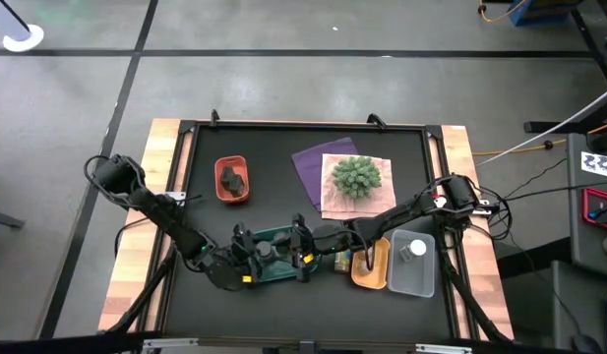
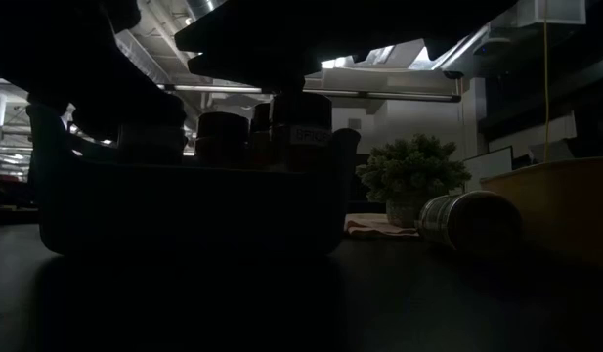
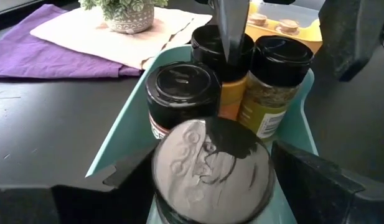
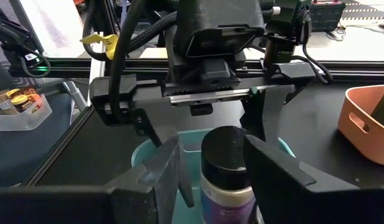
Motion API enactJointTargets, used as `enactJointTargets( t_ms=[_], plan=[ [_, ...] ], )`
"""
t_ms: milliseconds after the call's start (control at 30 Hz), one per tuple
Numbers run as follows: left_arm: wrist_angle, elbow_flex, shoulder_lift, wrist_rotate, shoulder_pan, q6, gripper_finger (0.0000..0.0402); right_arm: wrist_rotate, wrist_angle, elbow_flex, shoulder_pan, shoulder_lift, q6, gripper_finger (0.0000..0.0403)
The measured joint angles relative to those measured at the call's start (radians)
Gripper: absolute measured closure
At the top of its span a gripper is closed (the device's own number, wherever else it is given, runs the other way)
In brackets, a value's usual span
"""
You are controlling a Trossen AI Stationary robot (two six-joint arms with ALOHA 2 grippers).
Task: Sort spices by type
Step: Put the purple seasoning bottle into the blue bin
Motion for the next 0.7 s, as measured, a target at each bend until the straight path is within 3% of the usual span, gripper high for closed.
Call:
enactJointTargets(
  t_ms=[233, 467, 700],
  plan=[
    [0.034, 0.0, -0.002, -0.005, 0.0, 0.027, 0.0115, 0.0, 0.0, 0.0, 0.0, 0.0, 0.0, 0.023],
    [0.052, 0.0, -0.002, -0.01, 0.0, 0.249, 0.0114, 0.0, 0.0, 0.0, 0.0, 0.0, 0.0, 0.023],
    [0.059, 0.0, -0.002, -0.013, -0.019, 0.269, 0.0114, 0.0, 0.0, 0.0, 0.0, 0.0, 0.0, 0.023]
  ],
)
